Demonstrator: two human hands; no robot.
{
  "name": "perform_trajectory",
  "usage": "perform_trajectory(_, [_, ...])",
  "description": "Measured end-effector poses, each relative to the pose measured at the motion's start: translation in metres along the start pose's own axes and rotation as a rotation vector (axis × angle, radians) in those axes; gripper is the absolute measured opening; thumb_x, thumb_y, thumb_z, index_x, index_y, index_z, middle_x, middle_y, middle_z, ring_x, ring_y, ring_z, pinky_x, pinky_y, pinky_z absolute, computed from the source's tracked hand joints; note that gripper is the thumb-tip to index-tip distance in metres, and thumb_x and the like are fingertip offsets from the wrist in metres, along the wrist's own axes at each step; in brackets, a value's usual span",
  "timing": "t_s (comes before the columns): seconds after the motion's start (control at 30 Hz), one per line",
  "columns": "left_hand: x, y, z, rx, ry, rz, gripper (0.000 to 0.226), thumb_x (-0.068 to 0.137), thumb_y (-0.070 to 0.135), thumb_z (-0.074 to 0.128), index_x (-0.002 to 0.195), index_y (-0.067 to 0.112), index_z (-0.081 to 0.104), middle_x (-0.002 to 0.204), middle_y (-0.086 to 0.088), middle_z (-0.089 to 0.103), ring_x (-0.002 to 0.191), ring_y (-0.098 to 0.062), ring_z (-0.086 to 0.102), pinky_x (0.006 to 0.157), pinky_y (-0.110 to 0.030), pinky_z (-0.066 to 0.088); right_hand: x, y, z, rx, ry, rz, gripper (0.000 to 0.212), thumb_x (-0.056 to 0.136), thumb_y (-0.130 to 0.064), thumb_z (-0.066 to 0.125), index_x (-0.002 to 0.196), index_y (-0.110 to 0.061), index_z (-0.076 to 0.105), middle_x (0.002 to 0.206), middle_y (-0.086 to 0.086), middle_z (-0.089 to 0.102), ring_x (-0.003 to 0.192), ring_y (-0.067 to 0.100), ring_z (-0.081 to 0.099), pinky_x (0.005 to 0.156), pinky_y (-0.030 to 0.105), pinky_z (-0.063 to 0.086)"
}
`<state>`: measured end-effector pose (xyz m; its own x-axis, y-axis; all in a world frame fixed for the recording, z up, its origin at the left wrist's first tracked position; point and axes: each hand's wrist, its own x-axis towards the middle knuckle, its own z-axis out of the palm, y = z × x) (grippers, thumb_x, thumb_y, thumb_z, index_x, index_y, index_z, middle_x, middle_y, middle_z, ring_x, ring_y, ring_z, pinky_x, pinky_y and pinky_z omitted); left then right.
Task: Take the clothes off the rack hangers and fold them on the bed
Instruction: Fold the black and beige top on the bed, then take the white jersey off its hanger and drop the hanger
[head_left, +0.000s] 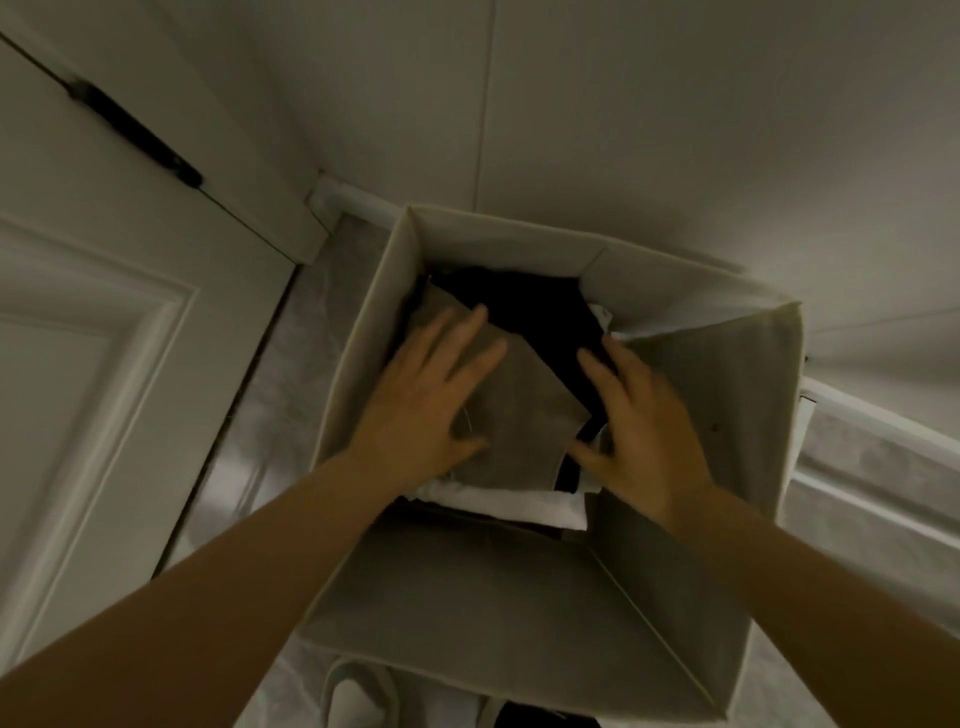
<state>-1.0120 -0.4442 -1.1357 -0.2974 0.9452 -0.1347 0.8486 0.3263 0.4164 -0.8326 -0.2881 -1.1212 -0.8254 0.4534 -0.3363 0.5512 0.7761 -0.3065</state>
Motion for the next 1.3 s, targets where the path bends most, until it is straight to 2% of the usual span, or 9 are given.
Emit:
perform_trajectory(0.07, [-0.007, -0.003, 0.009, 0.192, -0.201, 0.059, 0.096, 0.060, 0.047, 0.079, 0.142, 0.021, 0.038, 0.155, -0.011, 0.022, 0.139, -0.037, 0.022, 0.110, -0.054, 0.025, -0.004, -0.002, 0.011, -0.154, -0.155, -0.093, 0.090, 0.067, -0.042, 0.079, 0.142, -0.015, 0.038, 0.149, 0.015, 0.034, 0.133, 0.037, 0.038, 0.103, 0.058, 0.033])
perform_trajectory(0.17, [-0.010, -0.005, 0.020, 0.233, -0.482, -0.074, 0.090, 0.082, 0.051, 0.060, 0.150, 0.030, 0.007, 0.158, -0.002, -0.014, 0.145, -0.030, -0.008, 0.116, -0.048, 0.016, -0.005, -0.006, 0.024, -0.229, -0.415, -0.092, 0.074, 0.090, -0.046, 0.051, 0.150, -0.020, 0.015, 0.159, 0.005, 0.001, 0.146, 0.027, 0.005, 0.116, 0.047, 0.005])
perform_trajectory(0.23, [-0.009, -0.001, 0.016, 0.244, -0.553, -0.114, 0.088, 0.085, 0.053, 0.055, 0.150, 0.030, 0.000, 0.156, 0.000, -0.022, 0.144, -0.028, -0.014, 0.117, -0.045, 0.012, -0.005, -0.010, 0.025, -0.216, -0.473, -0.049, 0.067, 0.095, -0.044, 0.041, 0.151, -0.021, 0.012, 0.159, 0.003, -0.005, 0.146, 0.023, -0.001, 0.117, 0.043, 0.000])
perform_trajectory(0.4, [-0.017, 0.012, -0.016, 0.078, -0.343, -0.114, 0.083, 0.079, 0.047, 0.066, 0.147, 0.022, 0.027, 0.159, -0.004, 0.001, 0.146, -0.027, 0.005, 0.116, -0.046, 0.016, -0.012, -0.025, -0.004, -0.110, -0.350, -0.016, 0.057, 0.096, -0.035, 0.043, 0.148, -0.019, 0.026, 0.159, 0.004, 0.008, 0.145, 0.023, 0.010, 0.117, 0.039, 0.008])
perform_trajectory(0.6, [-0.012, 0.038, -0.122, 0.085, -0.254, -0.126, 0.078, 0.086, 0.053, 0.054, 0.149, 0.025, 0.017, 0.159, 0.002, -0.003, 0.146, -0.019, 0.000, 0.118, -0.039, 0.012, -0.029, -0.063, -0.108, -0.101, -0.201, 0.018, 0.055, 0.096, -0.035, 0.044, 0.146, -0.020, 0.028, 0.155, 0.003, 0.021, 0.140, 0.024, 0.025, 0.113, 0.035, 0.021])
perform_trajectory(0.87, [-0.055, 0.125, -0.357, -0.090, 0.066, -0.158, 0.074, 0.086, 0.056, 0.054, 0.147, 0.025, 0.025, 0.157, 0.002, 0.017, 0.143, -0.017, 0.015, 0.117, -0.034, 0.017, -0.086, -0.177, -0.350, 0.118, 0.134, 0.088, 0.050, 0.096, -0.029, 0.046, 0.143, -0.018, 0.033, 0.147, 0.003, 0.035, 0.128, 0.022, 0.041, 0.103, 0.032, 0.035])
perform_trajectory(1.03, [-0.064, 0.189, -0.551, -0.365, 0.415, -0.224, 0.063, 0.087, 0.049, 0.057, 0.142, 0.026, 0.037, 0.151, 0.004, 0.030, 0.139, -0.016, 0.025, 0.115, -0.031, 0.020, -0.164, -0.266, -0.513, 0.195, 0.335, 0.010, 0.050, 0.096, -0.031, 0.046, 0.143, -0.020, 0.032, 0.141, -0.001, 0.040, 0.121, 0.017, 0.049, 0.096, 0.028, 0.042])
perform_trajectory(1.17, [-0.075, 0.261, -0.687, -0.502, 0.643, -0.096, 0.052, 0.089, 0.043, 0.056, 0.136, 0.024, 0.044, 0.141, 0.002, 0.041, 0.129, -0.016, 0.040, 0.110, -0.034, 0.032, -0.237, -0.321, -0.643, 0.277, 0.443, -0.024, 0.041, 0.096, -0.034, 0.046, 0.136, -0.028, 0.041, 0.121, -0.007, 0.057, 0.100, 0.012, 0.059, 0.087, 0.030, 0.050])
perform_trajectory(1.3, [-0.109, 0.343, -0.784, -0.713, 0.819, 0.062, 0.036, 0.094, 0.034, 0.051, 0.129, 0.024, 0.051, 0.134, 0.004, 0.043, 0.115, -0.011, 0.049, 0.091, -0.021, 0.037, -0.313, -0.360, -0.742, 0.427, 0.523, -0.053, 0.034, 0.095, -0.034, 0.048, 0.128, -0.029, 0.047, 0.106, -0.006, 0.061, 0.088, 0.015, 0.065, 0.077, 0.031, 0.054])
